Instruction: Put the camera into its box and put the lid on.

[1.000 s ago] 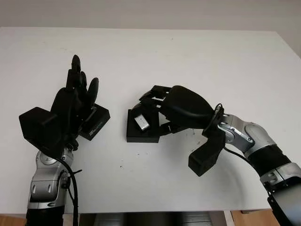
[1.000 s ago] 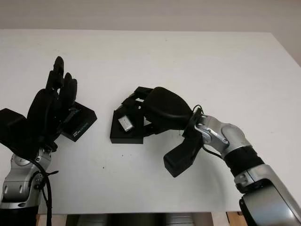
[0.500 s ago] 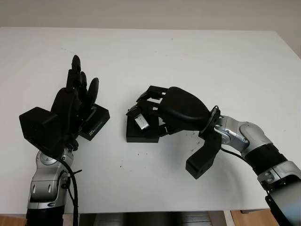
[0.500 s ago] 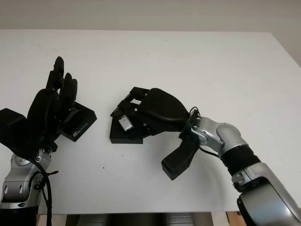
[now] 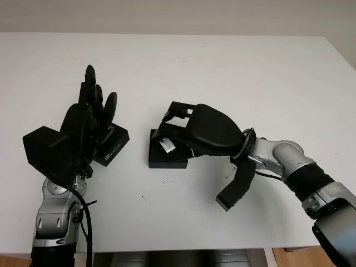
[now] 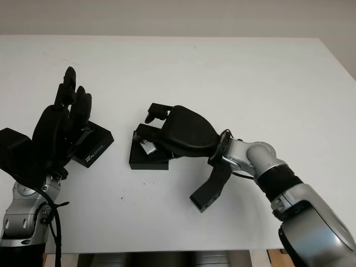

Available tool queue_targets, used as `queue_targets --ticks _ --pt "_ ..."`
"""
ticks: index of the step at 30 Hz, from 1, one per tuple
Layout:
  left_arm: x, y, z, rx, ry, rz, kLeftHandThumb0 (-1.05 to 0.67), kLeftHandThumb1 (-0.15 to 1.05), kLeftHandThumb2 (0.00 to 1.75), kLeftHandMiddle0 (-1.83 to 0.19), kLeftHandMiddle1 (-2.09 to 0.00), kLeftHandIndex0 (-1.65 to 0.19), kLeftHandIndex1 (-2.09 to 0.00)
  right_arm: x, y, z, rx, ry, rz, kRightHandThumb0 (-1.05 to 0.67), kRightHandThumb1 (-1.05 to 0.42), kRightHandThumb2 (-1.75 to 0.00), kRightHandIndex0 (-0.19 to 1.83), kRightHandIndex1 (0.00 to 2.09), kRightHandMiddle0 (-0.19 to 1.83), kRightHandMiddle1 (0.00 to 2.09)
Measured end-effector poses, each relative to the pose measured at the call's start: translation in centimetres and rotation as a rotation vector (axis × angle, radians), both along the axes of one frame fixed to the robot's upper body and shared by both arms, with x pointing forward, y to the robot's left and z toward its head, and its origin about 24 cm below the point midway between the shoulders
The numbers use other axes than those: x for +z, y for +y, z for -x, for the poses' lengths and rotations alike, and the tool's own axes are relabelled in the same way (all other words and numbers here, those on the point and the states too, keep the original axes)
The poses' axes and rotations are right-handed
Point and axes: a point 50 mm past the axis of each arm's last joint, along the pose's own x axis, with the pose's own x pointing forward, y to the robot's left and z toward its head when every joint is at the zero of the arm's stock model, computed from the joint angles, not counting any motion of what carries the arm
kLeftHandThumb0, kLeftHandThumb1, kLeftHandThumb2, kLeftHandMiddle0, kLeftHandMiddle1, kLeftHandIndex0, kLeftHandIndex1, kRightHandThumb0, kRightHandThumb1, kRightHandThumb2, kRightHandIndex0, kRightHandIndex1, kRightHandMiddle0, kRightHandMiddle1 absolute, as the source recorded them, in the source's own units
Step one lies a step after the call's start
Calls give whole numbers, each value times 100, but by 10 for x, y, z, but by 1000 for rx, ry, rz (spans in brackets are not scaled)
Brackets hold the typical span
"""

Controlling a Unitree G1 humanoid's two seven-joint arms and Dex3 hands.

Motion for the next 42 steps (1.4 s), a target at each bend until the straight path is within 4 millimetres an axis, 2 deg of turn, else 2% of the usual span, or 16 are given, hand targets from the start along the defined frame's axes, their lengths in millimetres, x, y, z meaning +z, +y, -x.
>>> queue_targets --ticks 23,24,25,28,31,33,38,42 --pt "1 2 0 -9 7 -24 -71 105 48 19 0 19 0 13 -1 -4 -56 -51 64 -40 -91 -5 48 81 40 88" --pt "1 2 0 -9 7 -24 -71 105 49 19 0 19 0 13 -1 -4 -58 -50 65 -40 -91 -5 50 83 43 89" --pt "1 2 0 -8 8 -25 -71 105 49 19 0 19 0 13 -1 -3 -59 -51 69 -40 -92 -5 49 94 46 94" --pt "0 2 0 -4 13 -27 -71 105 48 19 0 19 0 15 -1 -3 -58 -57 70 -41 -91 -5 45 144 55 117" --pt "0 2 0 -4 16 -26 -71 105 48 19 0 19 0 15 -1 -3 -60 -52 65 -40 -91 -5 48 181 60 139" --pt "0 2 0 -5 18 -26 -71 105 48 19 0 19 0 15 -1 -3 -68 -31 49 -38 -91 -5 45 187 57 152" --pt "0 2 0 -6 18 -26 -71 105 48 19 0 19 0 19 -5 -3 -60 164 -78 -33 -94 -6 42 164 47 151" --pt "0 2 0 -8 18 -27 -71 105 48 19 0 19 0 24 -7 -3 -41 288 -160 -32 -97 -7 38 161 41 153"
